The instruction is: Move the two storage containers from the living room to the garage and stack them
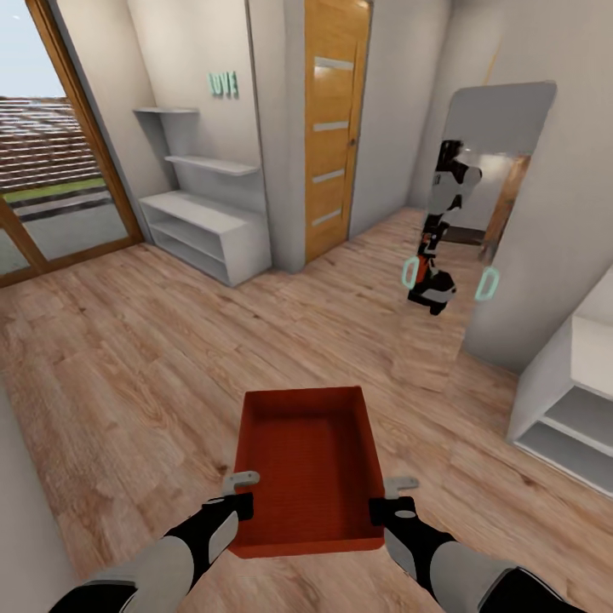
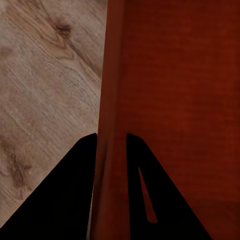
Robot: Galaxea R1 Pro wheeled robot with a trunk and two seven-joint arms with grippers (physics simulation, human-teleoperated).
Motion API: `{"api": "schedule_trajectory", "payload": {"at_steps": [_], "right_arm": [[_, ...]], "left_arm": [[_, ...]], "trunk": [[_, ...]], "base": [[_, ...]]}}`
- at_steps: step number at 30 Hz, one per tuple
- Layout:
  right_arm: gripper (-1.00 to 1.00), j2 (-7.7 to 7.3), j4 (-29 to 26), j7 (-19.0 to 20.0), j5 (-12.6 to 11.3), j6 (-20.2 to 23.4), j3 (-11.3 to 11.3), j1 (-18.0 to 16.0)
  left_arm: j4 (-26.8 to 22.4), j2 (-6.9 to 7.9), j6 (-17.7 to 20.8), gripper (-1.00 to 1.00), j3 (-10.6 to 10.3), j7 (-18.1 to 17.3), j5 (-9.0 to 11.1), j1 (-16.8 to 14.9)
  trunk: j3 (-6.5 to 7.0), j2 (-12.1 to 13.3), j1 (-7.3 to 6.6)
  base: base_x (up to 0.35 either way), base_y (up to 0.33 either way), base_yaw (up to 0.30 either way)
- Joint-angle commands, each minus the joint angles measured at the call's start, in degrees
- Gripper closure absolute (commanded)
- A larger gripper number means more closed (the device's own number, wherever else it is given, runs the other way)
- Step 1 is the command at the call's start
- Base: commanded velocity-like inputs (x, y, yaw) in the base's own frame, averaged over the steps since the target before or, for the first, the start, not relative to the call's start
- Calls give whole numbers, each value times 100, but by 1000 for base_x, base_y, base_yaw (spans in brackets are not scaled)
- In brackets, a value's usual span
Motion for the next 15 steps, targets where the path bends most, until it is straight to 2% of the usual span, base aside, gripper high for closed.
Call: {"api": "schedule_trajectory", "payload": {"at_steps": [1, 15], "right_arm": [[100, 3, -48, 174, 20, -126, -129, -6], [100, 6, -48, 174, 20, -126, -129, -6]], "left_arm": [[6, 36, 33, 100, -109, 53, 46, 5], [6, 36, 33, 100, -115, 53, 46, 5]], "trunk": [[-5, -3, 3], [-5, -3, 3]], "base": [[322, 0, 6], [322, 0, 1]]}}
